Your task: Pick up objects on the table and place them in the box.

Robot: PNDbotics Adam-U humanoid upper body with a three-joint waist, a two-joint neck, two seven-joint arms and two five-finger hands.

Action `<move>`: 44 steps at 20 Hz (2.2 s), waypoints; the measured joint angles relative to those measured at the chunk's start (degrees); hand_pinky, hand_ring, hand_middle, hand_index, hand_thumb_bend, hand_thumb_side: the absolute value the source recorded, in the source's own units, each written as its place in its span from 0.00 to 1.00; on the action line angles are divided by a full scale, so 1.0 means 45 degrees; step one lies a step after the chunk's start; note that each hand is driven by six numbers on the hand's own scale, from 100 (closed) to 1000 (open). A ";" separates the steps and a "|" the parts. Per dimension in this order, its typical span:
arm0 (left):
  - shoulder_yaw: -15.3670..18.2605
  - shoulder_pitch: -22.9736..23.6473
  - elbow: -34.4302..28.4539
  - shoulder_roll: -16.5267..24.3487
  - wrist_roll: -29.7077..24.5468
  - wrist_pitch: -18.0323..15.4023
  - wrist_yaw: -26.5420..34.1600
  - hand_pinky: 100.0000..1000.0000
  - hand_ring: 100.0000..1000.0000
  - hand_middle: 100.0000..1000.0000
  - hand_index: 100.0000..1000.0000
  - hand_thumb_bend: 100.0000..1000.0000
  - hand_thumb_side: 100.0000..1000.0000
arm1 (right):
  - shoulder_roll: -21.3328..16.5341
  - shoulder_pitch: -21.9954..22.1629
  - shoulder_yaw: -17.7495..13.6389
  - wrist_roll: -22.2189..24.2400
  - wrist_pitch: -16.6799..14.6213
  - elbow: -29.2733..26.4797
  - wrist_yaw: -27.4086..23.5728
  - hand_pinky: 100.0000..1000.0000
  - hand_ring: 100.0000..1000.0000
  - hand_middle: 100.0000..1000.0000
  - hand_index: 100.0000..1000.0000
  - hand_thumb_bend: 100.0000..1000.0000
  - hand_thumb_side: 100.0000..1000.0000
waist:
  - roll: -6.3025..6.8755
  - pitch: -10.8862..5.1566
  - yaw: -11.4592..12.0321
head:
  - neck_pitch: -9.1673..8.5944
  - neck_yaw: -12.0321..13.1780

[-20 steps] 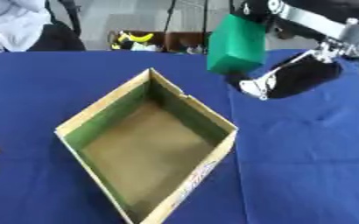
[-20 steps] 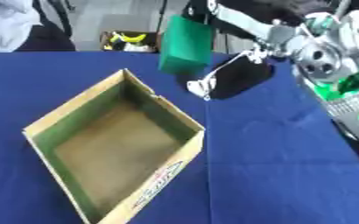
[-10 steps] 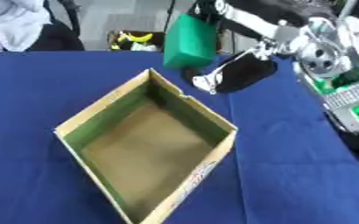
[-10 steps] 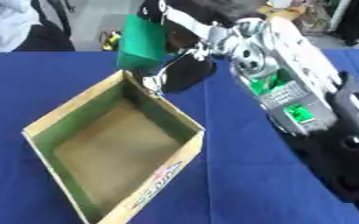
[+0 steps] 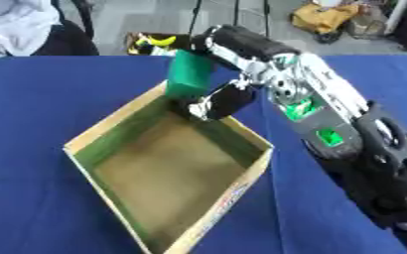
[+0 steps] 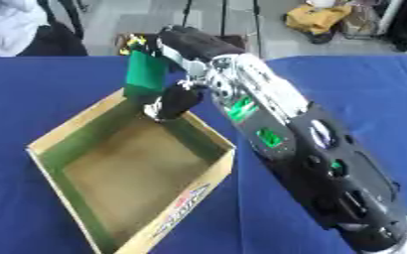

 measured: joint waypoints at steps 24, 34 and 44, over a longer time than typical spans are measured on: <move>0.0237 -0.0086 0.0000 -0.0114 0.2007 0.0121 0.0026 0.20 0.44 0.54 0.78 0.09 0.90 | 0.1409 0.0665 0.0157 -0.0966 -0.0609 0.3089 0.1477 0.62 0.58 0.41 0.58 0.00 0.16 | -0.0081 0.0276 0.0341 | -0.0115 -0.0308; 0.0233 -0.0102 0.0000 -0.0114 0.2251 -0.0022 0.0094 0.20 0.44 0.54 0.78 0.09 0.91 | 0.1466 0.0662 0.0160 -0.0992 -0.0880 0.3112 0.1638 0.63 0.62 0.45 0.62 0.00 0.20 | -0.0078 0.0276 0.0271 | -0.0115 -0.0306; 0.0232 -0.0149 0.0000 -0.0114 0.2443 -0.0109 0.0183 0.20 0.44 0.55 0.78 0.09 0.90 | 0.1342 0.0713 0.0072 -0.0305 -0.1382 0.2455 0.1587 0.75 0.79 0.72 0.84 0.26 0.47 | -0.0070 0.0278 0.0165 | -0.0114 -0.0296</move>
